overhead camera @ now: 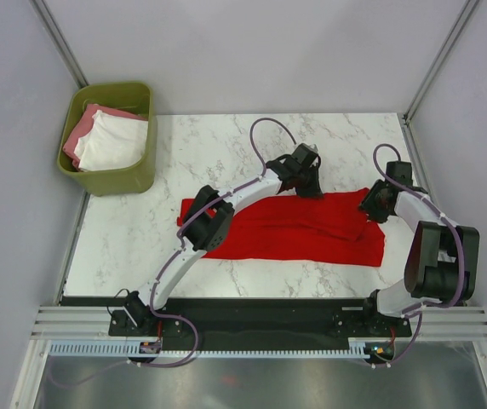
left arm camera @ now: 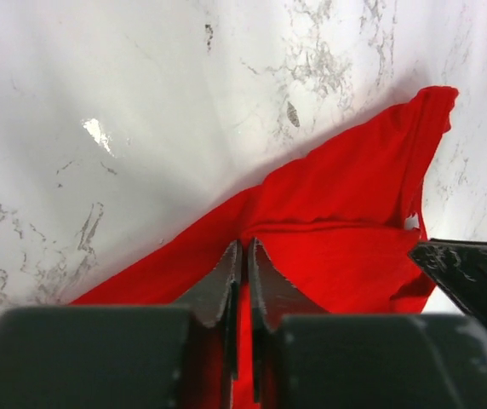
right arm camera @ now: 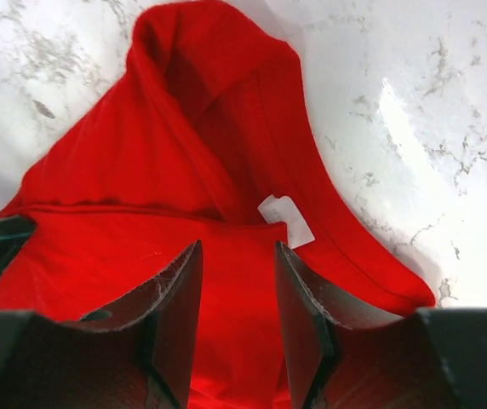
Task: Fold and stack the t-shirts
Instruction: Fold the tshirt
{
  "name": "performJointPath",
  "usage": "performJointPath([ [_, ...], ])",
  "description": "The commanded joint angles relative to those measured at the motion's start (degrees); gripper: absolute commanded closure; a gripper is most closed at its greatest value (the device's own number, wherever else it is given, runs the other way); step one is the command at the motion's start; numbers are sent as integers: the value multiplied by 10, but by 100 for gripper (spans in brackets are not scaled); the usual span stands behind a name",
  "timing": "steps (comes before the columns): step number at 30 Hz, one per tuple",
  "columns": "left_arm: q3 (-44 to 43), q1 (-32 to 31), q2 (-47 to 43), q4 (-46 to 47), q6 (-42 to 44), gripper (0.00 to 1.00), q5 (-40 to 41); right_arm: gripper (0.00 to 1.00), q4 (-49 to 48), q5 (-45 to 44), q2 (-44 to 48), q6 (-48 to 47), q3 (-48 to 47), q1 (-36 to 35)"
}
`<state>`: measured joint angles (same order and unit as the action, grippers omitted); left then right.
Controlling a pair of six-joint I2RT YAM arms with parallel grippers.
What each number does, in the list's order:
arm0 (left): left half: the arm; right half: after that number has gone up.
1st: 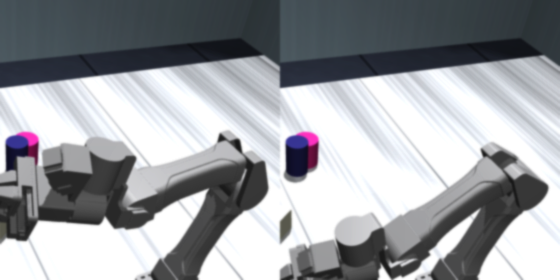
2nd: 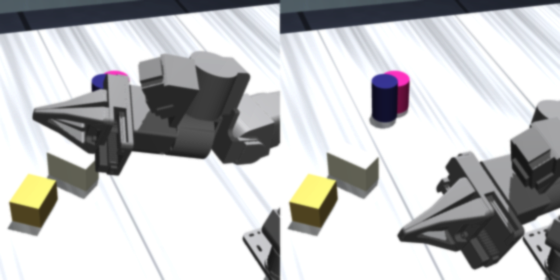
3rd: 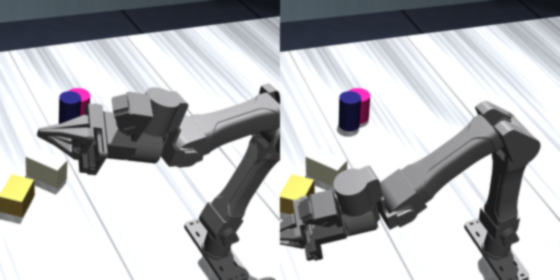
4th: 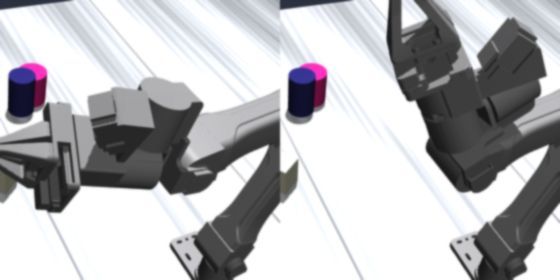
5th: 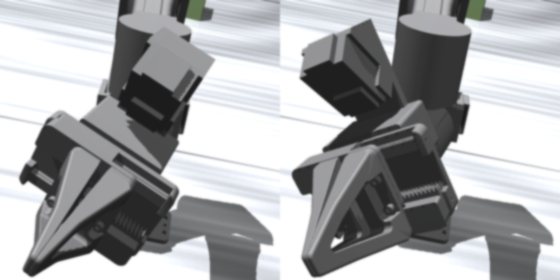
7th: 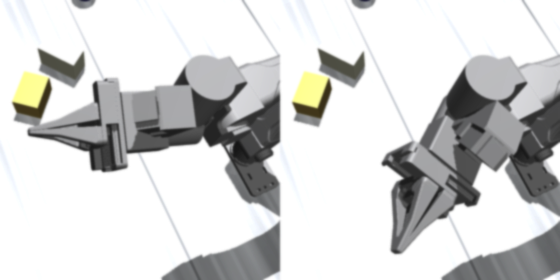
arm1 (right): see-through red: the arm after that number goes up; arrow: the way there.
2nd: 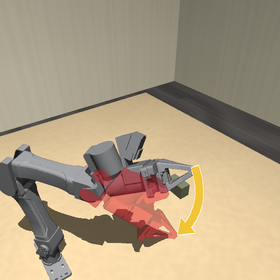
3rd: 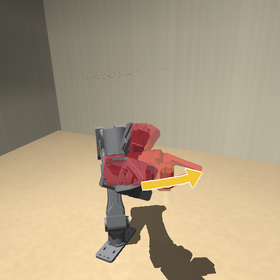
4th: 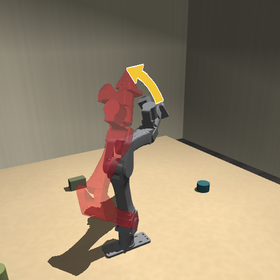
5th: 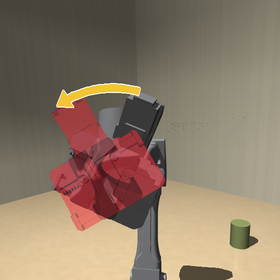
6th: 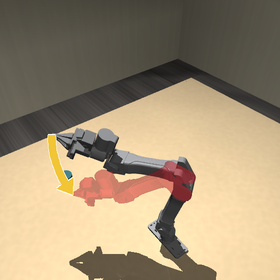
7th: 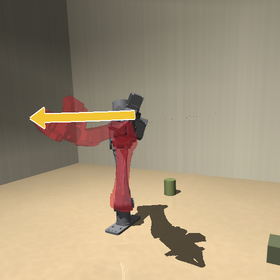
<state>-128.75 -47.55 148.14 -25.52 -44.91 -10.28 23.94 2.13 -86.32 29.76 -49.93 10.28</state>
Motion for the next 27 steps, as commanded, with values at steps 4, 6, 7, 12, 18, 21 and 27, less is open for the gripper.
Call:
performJointPath([
  [4,-23,-5,-23,20,6,98,-15,63,-16,-4,-36,-11,-9,2],
  [6,-12,-6,-41,20,10,98,-11,74,-15,-4,-45,-14,-10,2],
  [7,-10,-6,-44,21,12,98,-10,77,-15,-3,-45,-14,-11,2],
  [12,13,-6,-78,20,26,98,-9,100,-5,-2,-17,-22,-17,3],
  [18,30,-6,-94,21,34,95,-20,100,29,-6,24,-34,-33,3],
  [21,39,-6,-96,20,38,93,-27,100,37,4,38,-32,-33,3],
  [27,80,-8,-131,21,43,98,-25,100,61,23,64,-32,-27,3],
])
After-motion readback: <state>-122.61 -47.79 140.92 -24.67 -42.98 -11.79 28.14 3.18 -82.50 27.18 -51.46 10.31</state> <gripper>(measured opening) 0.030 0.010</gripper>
